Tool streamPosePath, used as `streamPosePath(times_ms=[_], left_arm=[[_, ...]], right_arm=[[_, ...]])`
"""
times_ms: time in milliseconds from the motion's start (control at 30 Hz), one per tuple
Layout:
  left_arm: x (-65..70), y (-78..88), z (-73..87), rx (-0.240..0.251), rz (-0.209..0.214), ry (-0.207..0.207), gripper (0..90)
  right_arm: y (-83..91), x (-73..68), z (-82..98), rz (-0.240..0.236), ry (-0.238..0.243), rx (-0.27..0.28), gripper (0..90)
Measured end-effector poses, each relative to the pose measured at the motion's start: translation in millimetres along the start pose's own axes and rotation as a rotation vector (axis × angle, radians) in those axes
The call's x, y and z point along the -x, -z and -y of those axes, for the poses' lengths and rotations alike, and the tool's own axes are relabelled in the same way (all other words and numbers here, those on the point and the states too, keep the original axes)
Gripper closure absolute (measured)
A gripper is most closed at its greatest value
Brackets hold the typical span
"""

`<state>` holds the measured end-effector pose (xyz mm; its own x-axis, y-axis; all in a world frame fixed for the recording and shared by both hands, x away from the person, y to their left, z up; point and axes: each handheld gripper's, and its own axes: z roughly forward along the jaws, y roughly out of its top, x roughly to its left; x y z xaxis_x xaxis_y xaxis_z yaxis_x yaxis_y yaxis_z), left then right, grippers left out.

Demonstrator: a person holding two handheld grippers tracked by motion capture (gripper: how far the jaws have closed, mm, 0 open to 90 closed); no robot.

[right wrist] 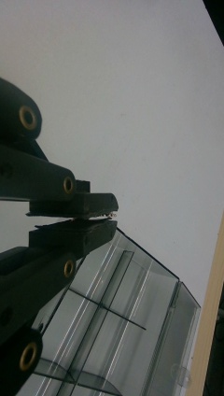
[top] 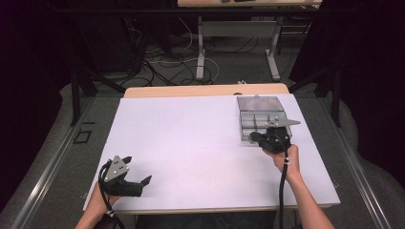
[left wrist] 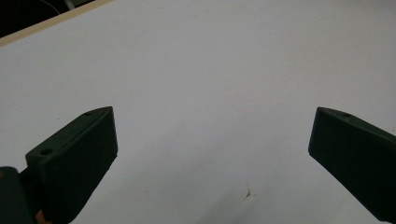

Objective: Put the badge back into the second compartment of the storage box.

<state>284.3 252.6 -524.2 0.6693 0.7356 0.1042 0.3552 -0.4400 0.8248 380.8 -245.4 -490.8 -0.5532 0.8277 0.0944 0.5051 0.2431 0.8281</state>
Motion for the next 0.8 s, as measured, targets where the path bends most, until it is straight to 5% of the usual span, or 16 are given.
streamPosePath(times_ms=[800], left_arm=[[0.5,-0.7,-0.1,0.001,0.005,0.002,1.5]], right_arm=[[3.3,26.3,3.6,0.073,-0.052,0.017,85.8]])
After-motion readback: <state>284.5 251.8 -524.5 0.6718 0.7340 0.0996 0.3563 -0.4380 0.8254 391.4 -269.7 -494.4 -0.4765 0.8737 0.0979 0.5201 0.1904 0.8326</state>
